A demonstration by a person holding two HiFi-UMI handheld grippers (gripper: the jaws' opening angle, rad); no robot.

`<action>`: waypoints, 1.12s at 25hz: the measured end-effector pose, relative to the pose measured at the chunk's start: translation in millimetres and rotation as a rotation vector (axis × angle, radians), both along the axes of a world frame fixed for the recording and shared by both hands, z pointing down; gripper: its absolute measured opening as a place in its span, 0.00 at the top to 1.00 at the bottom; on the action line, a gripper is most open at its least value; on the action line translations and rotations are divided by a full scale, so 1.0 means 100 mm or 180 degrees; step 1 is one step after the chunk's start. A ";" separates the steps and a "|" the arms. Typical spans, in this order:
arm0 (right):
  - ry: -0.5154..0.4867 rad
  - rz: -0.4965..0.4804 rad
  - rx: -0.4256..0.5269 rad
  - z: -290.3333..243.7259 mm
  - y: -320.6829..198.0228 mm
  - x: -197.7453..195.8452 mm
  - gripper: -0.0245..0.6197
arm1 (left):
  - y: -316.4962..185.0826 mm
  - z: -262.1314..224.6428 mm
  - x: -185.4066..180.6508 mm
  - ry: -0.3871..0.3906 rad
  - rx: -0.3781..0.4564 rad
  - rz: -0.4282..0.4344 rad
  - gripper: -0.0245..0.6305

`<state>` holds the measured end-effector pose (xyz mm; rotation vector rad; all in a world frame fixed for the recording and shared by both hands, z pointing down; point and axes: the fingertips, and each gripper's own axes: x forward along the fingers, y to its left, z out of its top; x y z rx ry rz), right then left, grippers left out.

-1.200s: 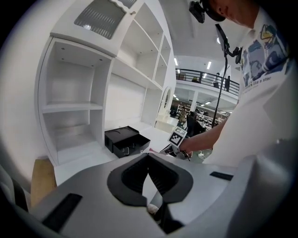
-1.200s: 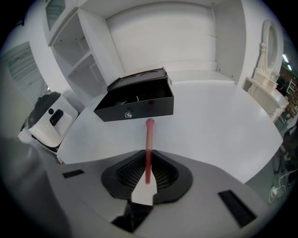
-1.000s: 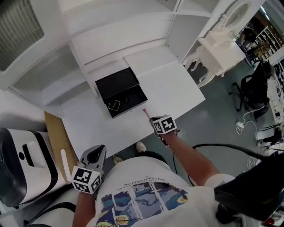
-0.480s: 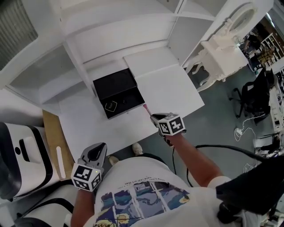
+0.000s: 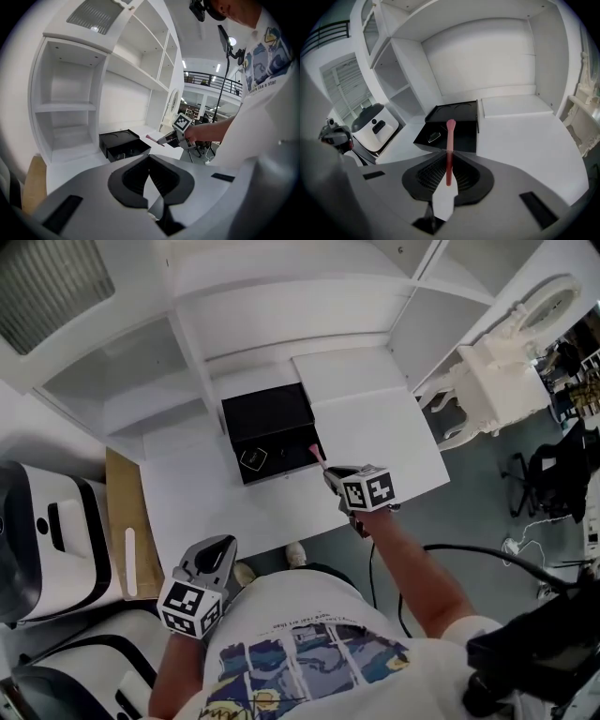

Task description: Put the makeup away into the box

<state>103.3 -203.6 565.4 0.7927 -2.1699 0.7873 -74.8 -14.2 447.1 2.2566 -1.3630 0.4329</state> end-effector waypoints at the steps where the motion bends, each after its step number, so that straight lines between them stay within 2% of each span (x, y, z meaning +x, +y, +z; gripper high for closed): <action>1: -0.0018 0.0003 -0.0038 0.03 -0.04 -0.05 0.87 | 0.01 0.00 -0.01 -0.0002 -0.0002 -0.0026 0.94; 5: -0.0014 0.0023 -0.0163 0.17 -0.21 -0.18 0.87 | 0.05 0.00 -0.09 -0.0007 -0.0003 -0.0162 0.94; 17: 0.0522 -0.0212 -0.0297 0.59 -0.59 -0.49 0.87 | 0.21 0.01 -0.46 0.0001 -0.0011 -0.0552 0.94; 28: 0.0739 -0.0093 -0.0493 0.87 -0.86 -0.60 0.87 | 0.27 0.00 -0.70 0.0005 0.0036 -0.0731 0.94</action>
